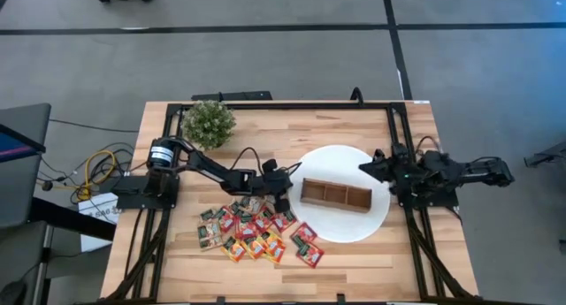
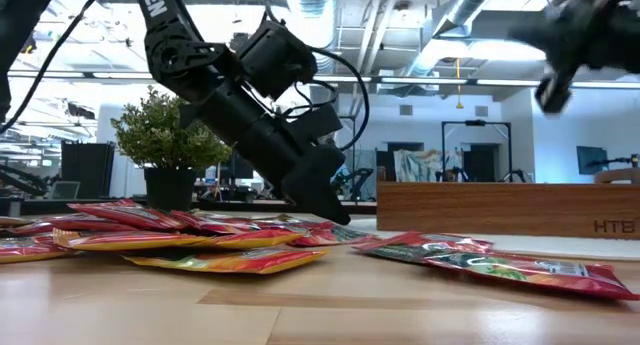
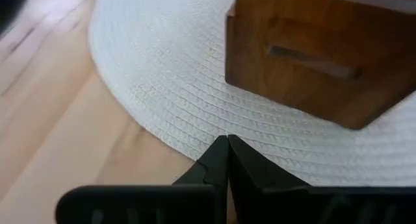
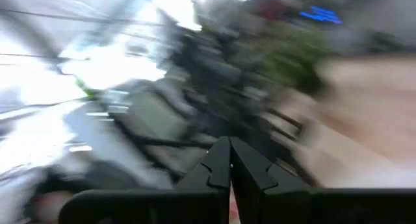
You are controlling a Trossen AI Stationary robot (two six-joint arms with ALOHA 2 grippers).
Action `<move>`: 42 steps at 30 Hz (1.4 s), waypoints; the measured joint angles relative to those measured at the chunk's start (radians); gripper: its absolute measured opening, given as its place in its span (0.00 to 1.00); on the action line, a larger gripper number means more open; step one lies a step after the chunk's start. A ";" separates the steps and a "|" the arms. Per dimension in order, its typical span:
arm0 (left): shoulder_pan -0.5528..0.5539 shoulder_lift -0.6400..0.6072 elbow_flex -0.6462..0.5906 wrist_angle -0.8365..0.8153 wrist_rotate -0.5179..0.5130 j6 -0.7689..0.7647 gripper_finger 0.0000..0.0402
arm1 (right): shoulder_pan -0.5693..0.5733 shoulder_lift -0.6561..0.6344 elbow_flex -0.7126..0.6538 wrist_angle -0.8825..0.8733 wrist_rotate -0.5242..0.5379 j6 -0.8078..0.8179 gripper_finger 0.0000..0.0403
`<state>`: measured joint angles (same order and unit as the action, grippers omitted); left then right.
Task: Pick & Place Tea
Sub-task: Adjust the white mat
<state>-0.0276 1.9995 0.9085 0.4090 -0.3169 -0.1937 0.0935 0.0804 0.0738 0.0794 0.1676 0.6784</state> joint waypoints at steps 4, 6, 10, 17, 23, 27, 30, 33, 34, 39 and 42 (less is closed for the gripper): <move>0.041 0.000 0.000 -0.025 0.014 -0.079 0.00 | -0.026 0.244 0.034 -0.124 0.102 0.096 0.00; 0.056 0.000 0.000 -0.026 0.013 -0.082 0.00 | -0.059 0.369 0.068 -0.127 0.101 0.108 0.00; 0.084 0.000 0.000 -0.029 0.001 -0.086 0.00 | -0.164 0.619 0.175 -0.156 0.054 0.109 0.00; 0.115 0.000 0.000 -0.046 -0.062 -0.089 0.00 | -0.399 1.029 0.429 -0.391 -0.126 0.047 0.00; 0.128 0.000 0.000 -0.074 -0.113 -0.088 0.00 | -0.507 1.328 0.568 -0.446 -0.195 -0.060 0.00; 0.127 0.000 0.001 -0.109 -0.163 -0.085 0.00 | -0.538 1.473 0.635 -0.451 -0.195 -0.100 0.00; 0.127 -0.013 0.001 -0.150 -0.191 -0.064 0.00 | -0.556 1.553 0.692 -0.444 -0.194 -0.126 0.00; 0.121 -0.033 0.000 -0.190 -0.212 -0.059 0.00 | -0.572 1.614 0.746 -0.444 -0.185 -0.167 0.00; 0.119 -0.046 -0.001 -0.205 -0.208 -0.058 0.00 | -0.576 1.631 0.767 -0.443 -0.174 -0.180 0.00; 0.111 -0.103 -0.003 -0.276 -0.176 -0.041 0.00 | -0.615 1.682 0.855 -0.455 -0.163 -0.265 0.00; 0.110 -0.134 -0.003 -0.312 -0.178 -0.032 0.00 | -0.640 1.701 0.895 -0.470 -0.154 -0.284 0.00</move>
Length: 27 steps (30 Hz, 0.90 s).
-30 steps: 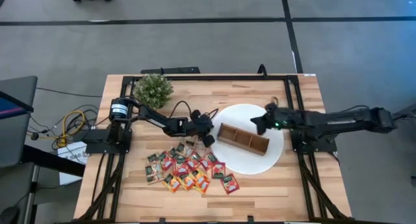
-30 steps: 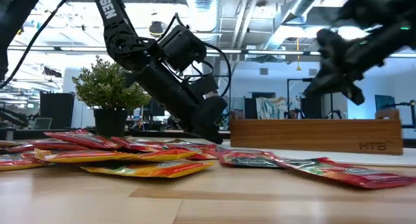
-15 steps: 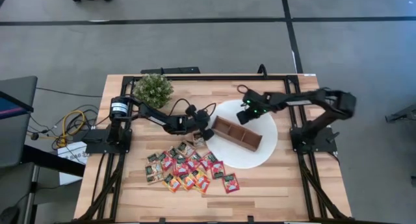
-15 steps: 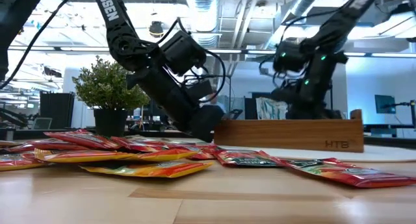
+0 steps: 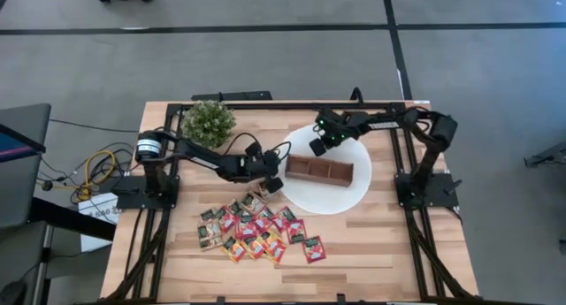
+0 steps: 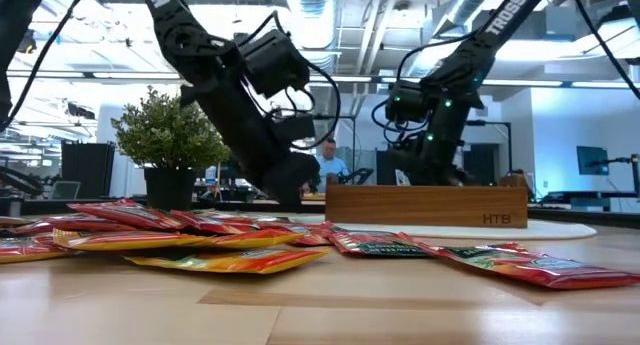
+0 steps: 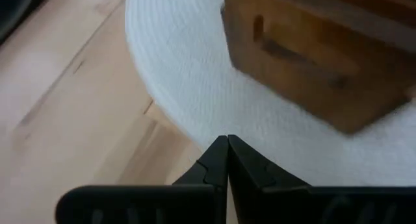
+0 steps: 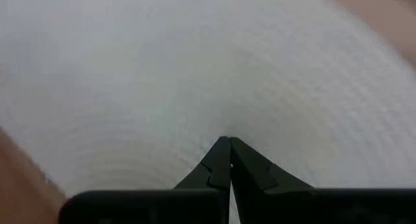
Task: Pick & Place Tea
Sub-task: Adjust the white mat, then put the red tea bag into the left section of the wooden organizer
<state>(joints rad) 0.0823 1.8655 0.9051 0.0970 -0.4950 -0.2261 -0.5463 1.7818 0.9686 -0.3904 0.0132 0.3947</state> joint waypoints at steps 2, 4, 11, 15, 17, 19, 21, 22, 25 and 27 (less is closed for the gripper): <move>-0.011 -0.018 0.000 -0.013 -0.043 0.028 0.00 | -0.016 0.002 0.016 0.001 0.016 -0.004 0.00; -0.027 -0.048 0.000 -0.034 -0.105 0.061 0.00 | -0.026 0.000 0.024 0.005 0.030 -0.014 0.00; -0.118 -0.204 -0.025 -0.191 -0.301 0.083 0.00 | 0.039 -0.154 0.027 -0.037 0.185 -0.037 0.00; -0.225 -0.322 -0.164 -0.196 -0.355 0.013 0.00 | 0.212 -0.310 0.028 -0.086 0.355 -0.032 0.00; -0.289 -0.380 -0.240 -0.185 -0.354 -0.047 0.00 | 0.353 -0.379 0.029 -0.117 0.440 -0.016 0.00; -0.359 -0.414 -0.302 -0.148 -0.347 -0.082 0.00 | 0.525 -0.430 0.029 -0.121 0.511 0.006 0.00; -0.438 -0.437 -0.348 -0.104 -0.316 -0.086 0.00 | 0.719 -0.451 0.029 -0.089 0.584 0.020 0.00; -0.474 -0.438 -0.360 -0.066 -0.295 -0.079 0.00 | 0.811 -0.449 0.030 -0.057 0.609 0.017 0.00; -0.561 -0.425 -0.374 0.052 -0.223 -0.018 0.00 | 1.038 -0.412 0.029 0.033 0.586 -0.061 0.00; -0.604 -0.411 -0.374 0.130 -0.198 0.023 0.00 | 1.143 -0.367 0.028 0.101 0.541 -0.091 0.00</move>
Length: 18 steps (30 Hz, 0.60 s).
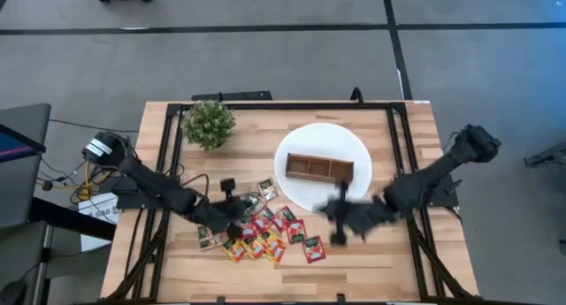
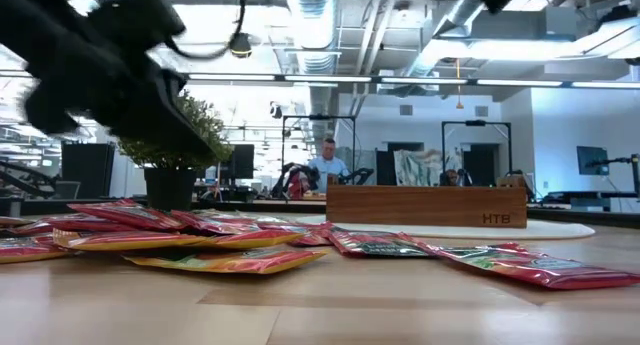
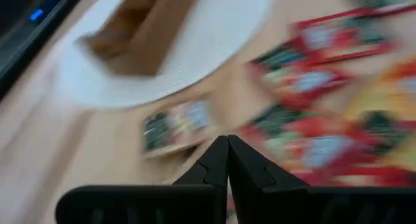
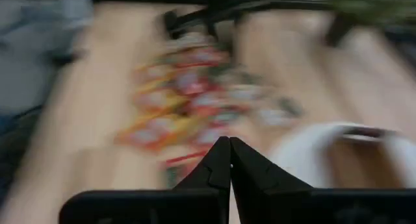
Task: Pick & Place Tea
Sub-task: Put the red tea bag into the left section of the wooden organizer
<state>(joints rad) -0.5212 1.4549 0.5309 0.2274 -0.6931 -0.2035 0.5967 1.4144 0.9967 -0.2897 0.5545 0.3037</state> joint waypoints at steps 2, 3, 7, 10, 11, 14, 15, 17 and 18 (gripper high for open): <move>-0.030 0.009 0.000 0.079 0.011 0.010 0.00 | 0.068 0.063 0.002 0.116 -0.002 0.064 0.00; -0.039 0.011 0.000 0.106 0.013 0.009 0.00 | 0.086 0.092 0.003 0.159 -0.012 0.124 0.00; -0.063 0.018 0.000 0.151 0.066 0.007 0.00 | 0.073 0.214 0.001 0.232 -0.126 0.388 0.00; -0.063 0.018 0.000 0.160 0.085 -0.009 0.00 | 0.023 0.273 -0.001 0.204 -0.285 0.483 0.04; -0.063 0.018 0.000 0.159 0.086 -0.019 0.00 | 0.004 0.290 0.000 0.198 -0.341 0.495 0.07; -0.063 0.019 0.000 0.160 0.102 -0.039 0.00 | -0.056 0.324 -0.001 0.182 -0.482 0.488 0.18; -0.063 0.024 0.000 0.163 0.109 -0.043 0.00 | -0.074 0.334 0.000 0.181 -0.511 0.470 0.22; -0.063 0.034 0.000 0.161 0.118 -0.046 0.00 | -0.102 0.347 0.000 0.157 -0.524 0.439 0.29; -0.063 0.040 0.000 0.163 0.120 -0.046 0.00 | -0.113 0.356 0.000 0.142 -0.524 0.429 0.33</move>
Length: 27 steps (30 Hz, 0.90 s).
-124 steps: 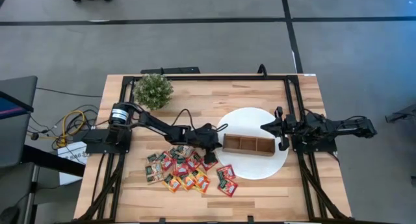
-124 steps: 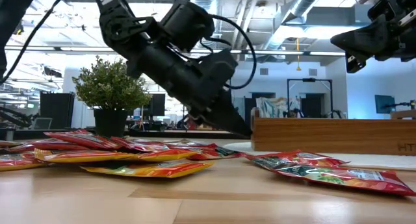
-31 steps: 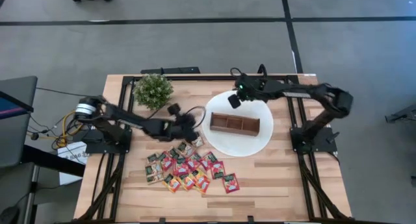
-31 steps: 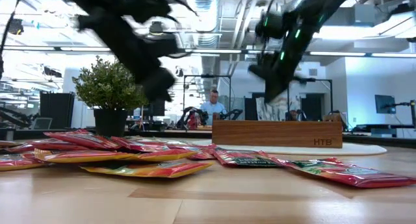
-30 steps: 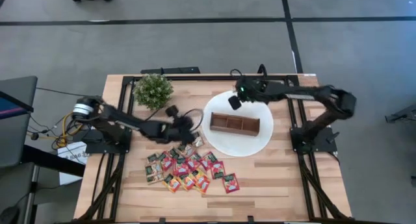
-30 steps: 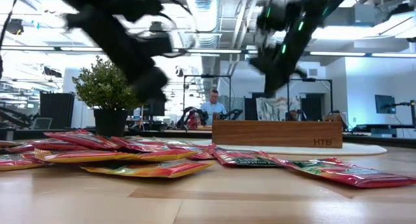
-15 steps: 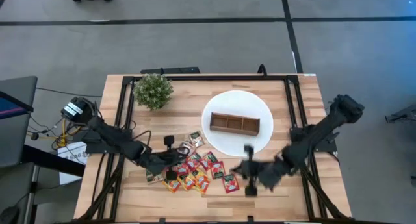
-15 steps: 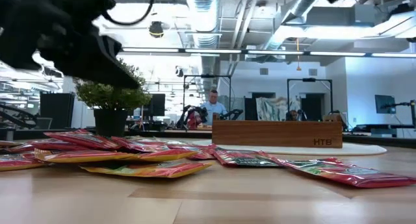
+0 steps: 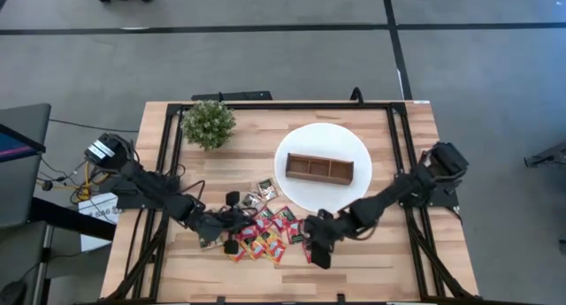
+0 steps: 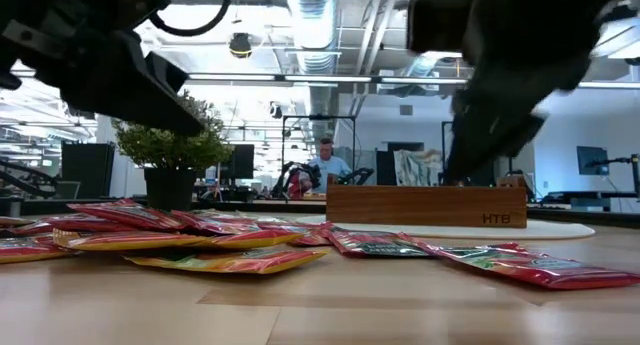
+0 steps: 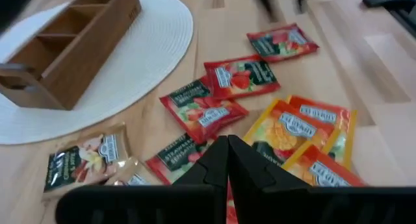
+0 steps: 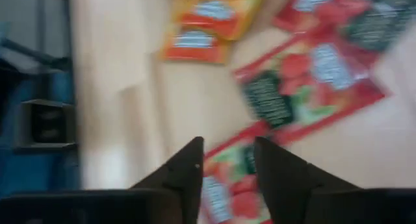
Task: Pick & Place Tea
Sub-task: Put the red tea bag into the left section of the wooden organizer
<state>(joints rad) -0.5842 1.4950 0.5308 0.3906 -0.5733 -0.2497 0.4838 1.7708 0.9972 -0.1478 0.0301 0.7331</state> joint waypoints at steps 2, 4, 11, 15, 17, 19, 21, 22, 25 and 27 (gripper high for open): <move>0.000 0.024 0.000 0.003 0.002 -0.002 0.00 | -0.019 0.016 0.000 -0.043 -0.001 -0.021 0.38; 0.000 0.049 0.000 -0.001 0.004 -0.002 0.00 | -0.022 0.026 -0.001 -0.083 -0.001 -0.049 0.42; 0.000 0.128 0.000 0.021 0.015 -0.014 0.00 | -0.006 0.078 0.002 -0.104 -0.003 -0.115 0.41; 0.000 0.142 0.000 0.035 0.022 -0.026 0.00 | -0.006 0.107 0.005 -0.108 -0.003 -0.125 0.35; 0.000 0.142 0.000 0.040 0.022 -0.028 0.00 | 0.001 0.108 0.005 -0.114 0.006 -0.136 0.31; 0.000 0.142 0.000 0.049 0.022 -0.028 0.00 | 0.006 0.110 0.005 -0.126 0.020 -0.143 0.24; 0.000 0.142 0.001 0.062 0.022 -0.027 0.00 | 0.012 0.108 0.004 -0.137 0.031 -0.144 0.16; 0.000 0.142 0.001 0.061 0.022 -0.026 0.00 | 0.017 0.108 0.004 -0.140 0.039 -0.145 0.11; 0.000 0.142 0.001 0.062 0.021 -0.026 0.00 | 0.026 0.108 0.005 -0.144 0.051 -0.158 0.02; 0.000 0.142 0.001 0.060 0.021 -0.026 0.00 | 0.032 0.110 0.017 -0.159 0.056 -0.156 0.03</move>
<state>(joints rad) -0.5839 1.6367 0.5320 0.4507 -0.5519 -0.2760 0.5154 1.8805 1.0146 -0.3065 0.0861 0.5773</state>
